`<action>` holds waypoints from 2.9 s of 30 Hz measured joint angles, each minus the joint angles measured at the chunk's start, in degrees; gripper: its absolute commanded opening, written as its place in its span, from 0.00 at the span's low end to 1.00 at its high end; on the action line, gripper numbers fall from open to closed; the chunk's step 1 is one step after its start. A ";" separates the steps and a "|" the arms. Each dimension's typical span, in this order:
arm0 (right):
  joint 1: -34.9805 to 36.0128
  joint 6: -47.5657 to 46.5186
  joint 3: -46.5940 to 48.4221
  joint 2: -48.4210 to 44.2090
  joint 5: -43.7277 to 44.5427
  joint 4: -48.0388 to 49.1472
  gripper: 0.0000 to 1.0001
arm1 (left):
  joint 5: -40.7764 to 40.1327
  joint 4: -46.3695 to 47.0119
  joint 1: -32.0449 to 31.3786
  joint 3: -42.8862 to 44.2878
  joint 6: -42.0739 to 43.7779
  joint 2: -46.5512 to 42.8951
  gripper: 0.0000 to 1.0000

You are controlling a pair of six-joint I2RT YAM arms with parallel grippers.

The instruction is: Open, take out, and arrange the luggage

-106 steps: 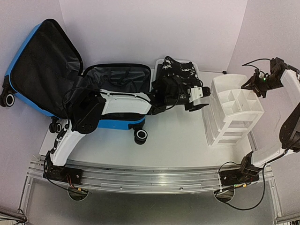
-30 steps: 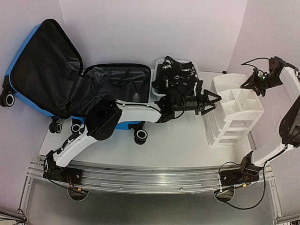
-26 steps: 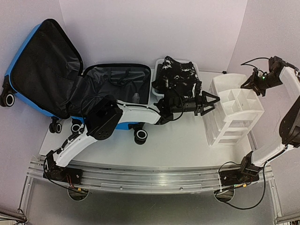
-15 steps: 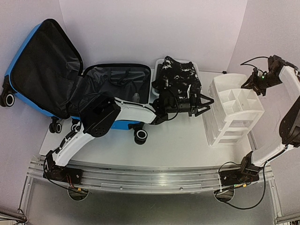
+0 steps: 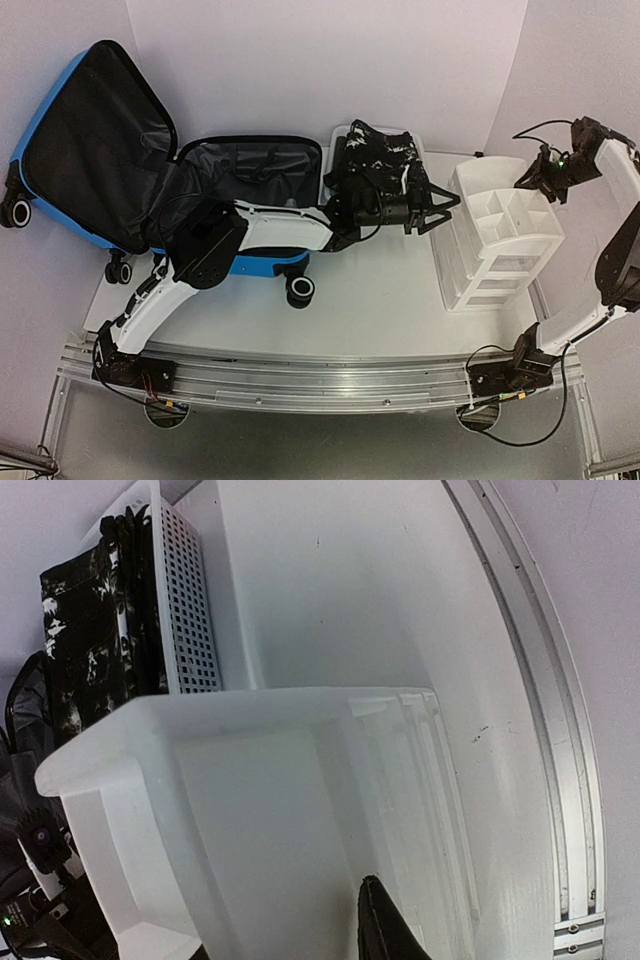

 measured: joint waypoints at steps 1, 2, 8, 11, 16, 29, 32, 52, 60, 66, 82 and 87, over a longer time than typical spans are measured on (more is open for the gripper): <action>0.00 0.00 0.02 0.03 -0.03 -0.02 0.26 | -0.30 -0.97 -0.21 0.36 -0.08 0.00 0.65; 0.00 0.00 0.07 0.07 -0.07 -0.06 0.26 | -0.56 -1.95 -0.40 0.55 -0.12 0.01 0.64; 0.00 0.00 0.26 0.33 -0.26 -0.16 0.26 | -1.18 -7.53 -1.08 1.20 -0.72 0.07 0.60; 0.00 0.00 0.31 0.40 -0.29 -0.15 0.26 | -1.34 -9.07 -1.15 1.21 -1.01 0.20 0.61; 0.00 0.00 0.36 0.50 -0.41 -0.14 0.26 | -1.47 -9.30 -1.21 1.84 -0.95 0.42 0.56; 0.00 -0.02 0.60 0.71 -0.41 -0.16 0.25 | -2.35 -11.76 -1.59 4.48 -0.95 0.68 0.51; 0.00 -0.01 0.60 0.71 -0.41 -0.15 0.26 | -2.55 -12.51 -1.62 4.50 -1.04 0.68 0.49; -0.07 0.00 0.70 0.82 -0.16 0.15 0.25 | -3.66 -14.84 -1.75 6.38 -1.12 1.64 0.36; -0.07 0.00 0.69 0.85 0.03 0.29 0.25 | -3.99 -14.17 -1.86 6.78 -1.88 1.66 0.22; -0.07 0.00 0.71 0.85 0.26 0.44 0.25 | -4.05 -13.65 -2.06 6.71 -1.35 1.66 0.20; -0.04 -0.02 1.04 0.87 0.55 0.00 0.25 | -0.84 -8.67 -1.06 2.67 3.58 1.66 0.34; -0.04 0.00 1.88 1.56 0.70 -0.66 0.26 | -0.04 -8.39 -0.79 2.54 9.19 1.64 0.36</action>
